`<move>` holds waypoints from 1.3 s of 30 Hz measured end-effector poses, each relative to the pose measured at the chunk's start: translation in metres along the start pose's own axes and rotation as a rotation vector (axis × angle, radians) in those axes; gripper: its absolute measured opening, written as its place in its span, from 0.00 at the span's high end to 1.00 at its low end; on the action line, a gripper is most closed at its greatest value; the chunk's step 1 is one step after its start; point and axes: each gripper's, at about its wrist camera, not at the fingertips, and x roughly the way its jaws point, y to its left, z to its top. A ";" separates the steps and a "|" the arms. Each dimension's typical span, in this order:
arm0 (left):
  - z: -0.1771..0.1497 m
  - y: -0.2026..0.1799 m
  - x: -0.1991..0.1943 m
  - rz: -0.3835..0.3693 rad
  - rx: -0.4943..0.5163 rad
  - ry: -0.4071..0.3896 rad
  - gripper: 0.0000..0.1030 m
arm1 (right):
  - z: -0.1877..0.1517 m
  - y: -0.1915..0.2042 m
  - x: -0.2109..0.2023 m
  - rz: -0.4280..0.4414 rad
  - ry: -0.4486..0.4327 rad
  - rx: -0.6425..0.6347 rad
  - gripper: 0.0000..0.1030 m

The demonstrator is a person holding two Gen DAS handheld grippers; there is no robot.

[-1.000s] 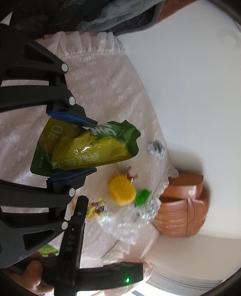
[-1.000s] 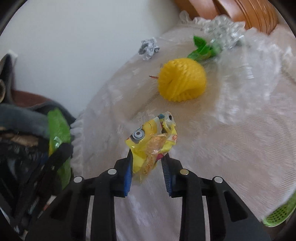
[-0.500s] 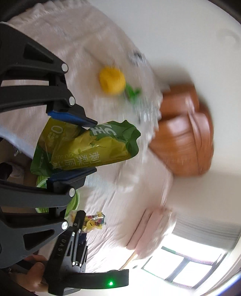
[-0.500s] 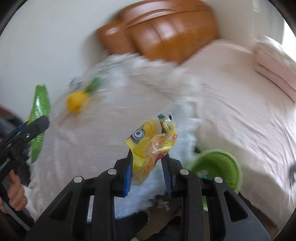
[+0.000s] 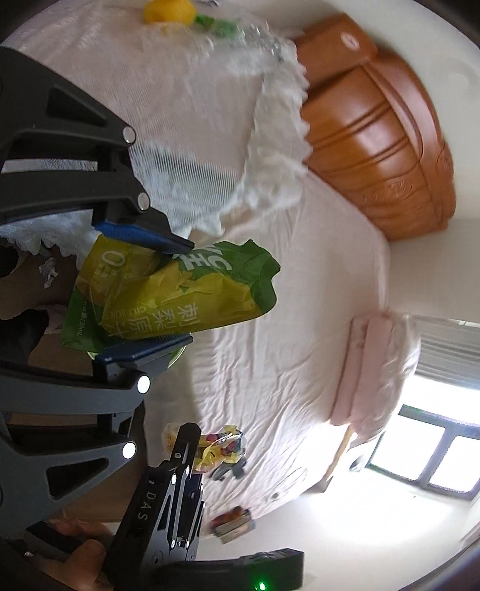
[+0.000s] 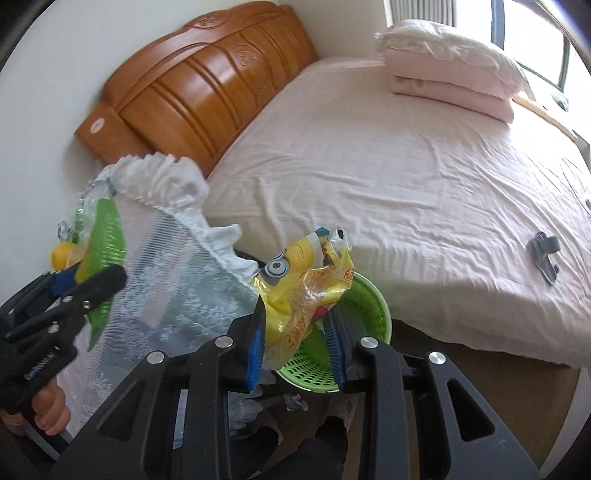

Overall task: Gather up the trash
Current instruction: 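Carry the wrapper to the wastebasket and release it from the right tool, then release the green pouch into the wastebasket with the left tool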

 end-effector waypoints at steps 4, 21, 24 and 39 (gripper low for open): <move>0.005 -0.015 0.016 -0.027 0.002 0.032 0.58 | 0.001 -0.012 0.004 0.001 0.007 0.010 0.70; 0.009 -0.028 0.016 -0.006 0.018 0.001 0.08 | 0.009 -0.038 0.014 0.006 0.035 0.009 0.70; 0.008 -0.017 0.009 0.016 -0.007 -0.009 0.08 | 0.009 -0.034 0.019 0.006 0.044 0.004 0.69; -0.013 0.050 -0.033 0.097 -0.133 -0.030 0.08 | -0.015 0.019 0.096 -0.072 0.167 -0.064 0.06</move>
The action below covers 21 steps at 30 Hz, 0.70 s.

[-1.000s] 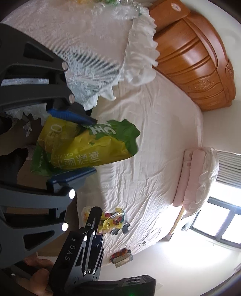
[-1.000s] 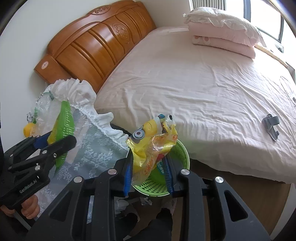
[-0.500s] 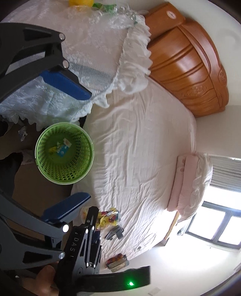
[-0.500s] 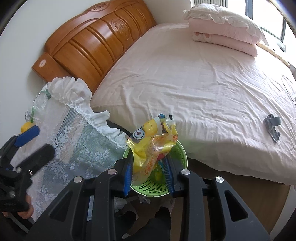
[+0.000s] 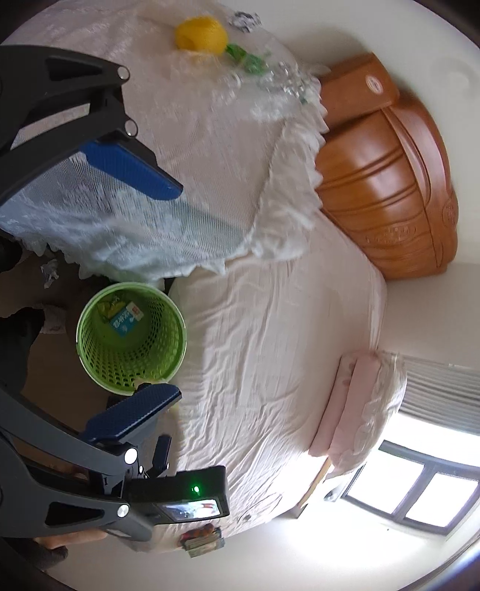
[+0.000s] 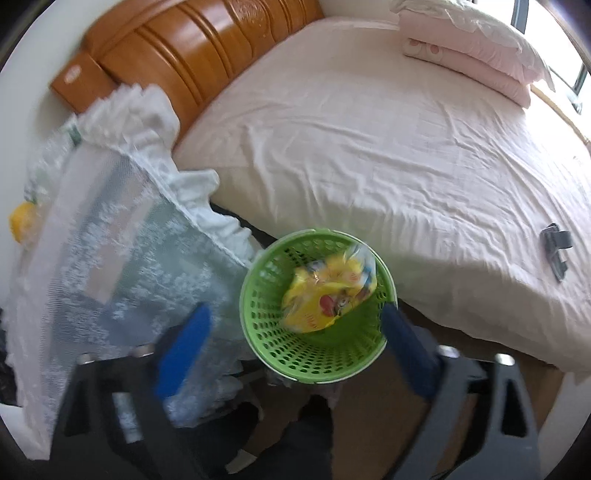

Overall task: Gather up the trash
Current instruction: 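Release the green pouch into the wastebasket with the left tool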

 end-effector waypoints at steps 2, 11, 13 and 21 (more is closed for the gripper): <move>-0.002 0.010 -0.005 0.013 -0.022 -0.005 0.08 | 0.001 0.007 0.002 0.012 0.008 0.003 0.03; -0.010 0.048 -0.021 0.040 -0.098 -0.022 0.07 | 0.012 0.043 -0.023 0.037 -0.037 -0.027 0.02; -0.012 0.055 -0.023 0.047 -0.113 -0.023 0.08 | 0.014 0.050 -0.026 0.039 -0.040 -0.035 0.02; -0.024 0.089 -0.042 0.114 -0.170 -0.054 0.08 | 0.017 0.082 -0.035 0.087 -0.043 -0.078 0.02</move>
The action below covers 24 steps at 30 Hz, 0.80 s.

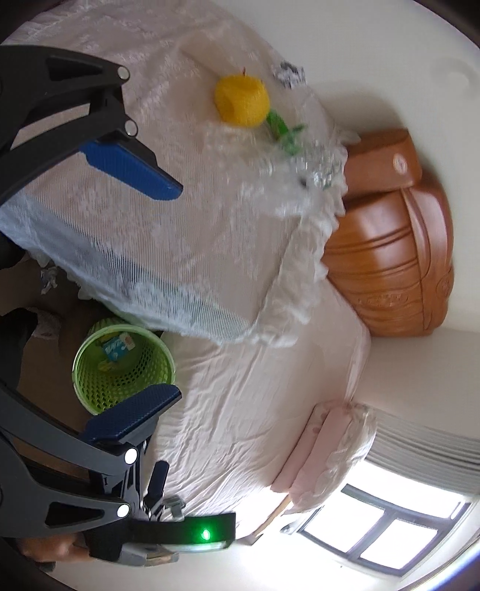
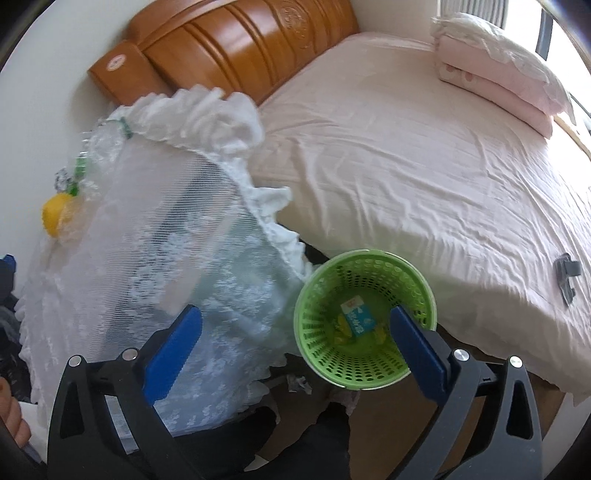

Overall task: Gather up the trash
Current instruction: 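Release the green pouch into the wastebasket with the left tool, then grasp the clear plastic bottle with the right tool while the left tool grasps the yellow mesh net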

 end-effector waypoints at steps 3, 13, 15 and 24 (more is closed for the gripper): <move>-0.005 0.024 -0.012 0.056 -0.032 -0.017 0.08 | 0.005 0.019 -0.008 0.025 -0.017 -0.038 0.02; -0.026 0.111 -0.058 0.283 -0.126 -0.084 0.07 | 0.026 0.123 -0.010 0.158 -0.039 -0.214 0.02; -0.030 0.128 -0.061 0.295 -0.161 -0.081 0.07 | 0.029 0.143 -0.004 0.175 -0.030 -0.245 0.02; -0.035 0.169 -0.053 0.295 -0.248 -0.060 0.08 | 0.063 0.234 0.005 0.250 -0.077 -0.387 0.02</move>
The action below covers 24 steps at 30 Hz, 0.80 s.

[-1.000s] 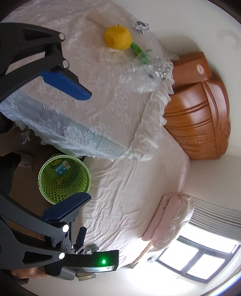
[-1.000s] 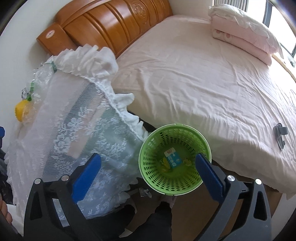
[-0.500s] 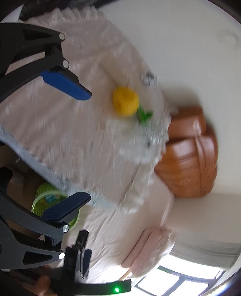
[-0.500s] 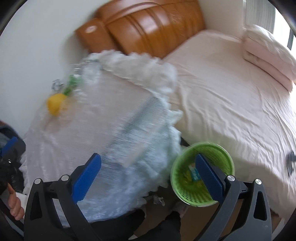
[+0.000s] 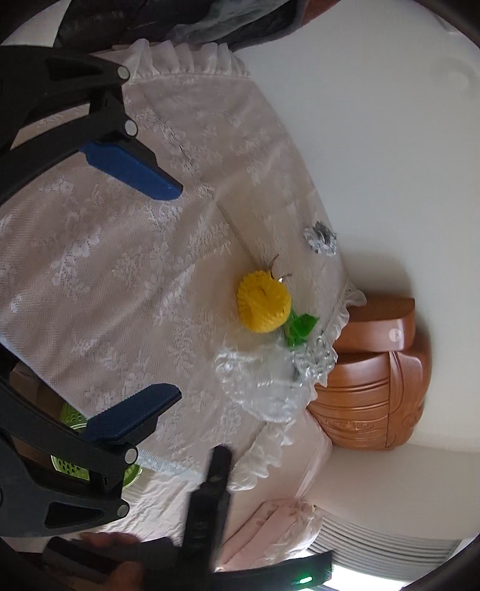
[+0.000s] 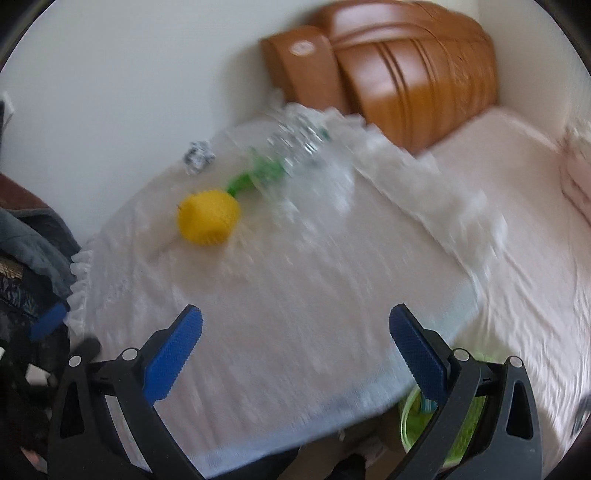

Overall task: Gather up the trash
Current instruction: 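Grasp the clear plastic bottle with the right tool while the left tool grasps the yellow mesh net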

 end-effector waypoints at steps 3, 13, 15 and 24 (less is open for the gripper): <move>0.003 0.007 0.008 -0.001 -0.014 0.004 0.08 | 0.032 0.018 0.020 0.002 -0.023 -0.054 0.02; 0.015 0.030 0.034 0.007 -0.013 0.029 0.07 | 0.091 0.034 0.127 -0.175 -0.015 -0.093 0.11; 0.016 0.035 0.040 0.010 -0.018 0.033 0.07 | 0.093 0.031 0.140 -0.184 0.001 -0.082 0.16; 0.030 0.035 0.066 -0.016 0.000 0.022 0.07 | 0.092 0.026 0.139 -0.183 -0.023 -0.070 0.41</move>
